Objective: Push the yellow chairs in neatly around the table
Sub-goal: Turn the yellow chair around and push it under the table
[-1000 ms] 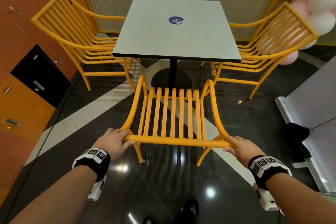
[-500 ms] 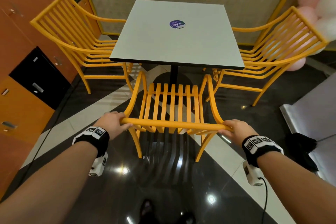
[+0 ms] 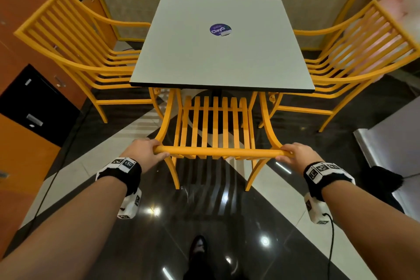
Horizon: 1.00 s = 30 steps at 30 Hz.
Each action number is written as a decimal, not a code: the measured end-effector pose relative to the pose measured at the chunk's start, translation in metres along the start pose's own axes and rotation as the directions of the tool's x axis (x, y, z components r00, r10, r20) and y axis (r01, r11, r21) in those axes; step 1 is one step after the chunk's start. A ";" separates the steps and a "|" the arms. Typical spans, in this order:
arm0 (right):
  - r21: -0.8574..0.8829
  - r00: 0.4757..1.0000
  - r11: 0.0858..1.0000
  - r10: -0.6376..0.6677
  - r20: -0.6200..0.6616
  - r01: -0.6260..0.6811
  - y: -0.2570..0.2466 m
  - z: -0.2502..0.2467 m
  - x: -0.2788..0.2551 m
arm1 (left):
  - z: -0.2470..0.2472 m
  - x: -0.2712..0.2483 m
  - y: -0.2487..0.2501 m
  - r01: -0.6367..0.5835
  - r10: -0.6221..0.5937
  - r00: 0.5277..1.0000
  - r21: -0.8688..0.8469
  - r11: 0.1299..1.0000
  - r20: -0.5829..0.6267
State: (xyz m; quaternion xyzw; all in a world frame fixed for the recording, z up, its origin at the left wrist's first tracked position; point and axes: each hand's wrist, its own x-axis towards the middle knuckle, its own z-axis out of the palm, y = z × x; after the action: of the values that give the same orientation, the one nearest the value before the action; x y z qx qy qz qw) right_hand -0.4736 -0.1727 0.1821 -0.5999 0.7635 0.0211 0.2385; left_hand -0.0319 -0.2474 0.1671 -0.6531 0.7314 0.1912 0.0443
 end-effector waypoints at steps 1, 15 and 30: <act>0.001 1.000 1.000 0.004 0.002 -0.004 -0.001 -0.001 0.005 | -0.001 0.005 -0.001 -0.003 0.003 1.000 -0.001 1.000 -0.001; 0.013 0.998 0.998 0.064 0.009 -0.064 -0.014 -0.007 0.048 | -0.014 0.056 -0.008 -0.056 0.056 0.998 0.003 0.998 -0.022; 0.098 0.987 0.986 0.141 -0.079 -0.133 0.053 -0.007 0.016 | 0.050 0.016 0.025 0.044 -0.032 0.995 0.134 0.990 -0.093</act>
State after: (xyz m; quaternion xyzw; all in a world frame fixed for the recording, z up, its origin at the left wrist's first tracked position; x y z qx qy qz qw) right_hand -0.5282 -0.1749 0.1686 -0.5346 0.8125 -0.0236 0.2310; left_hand -0.0676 -0.2438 0.1215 -0.6704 0.7314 0.1103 0.0590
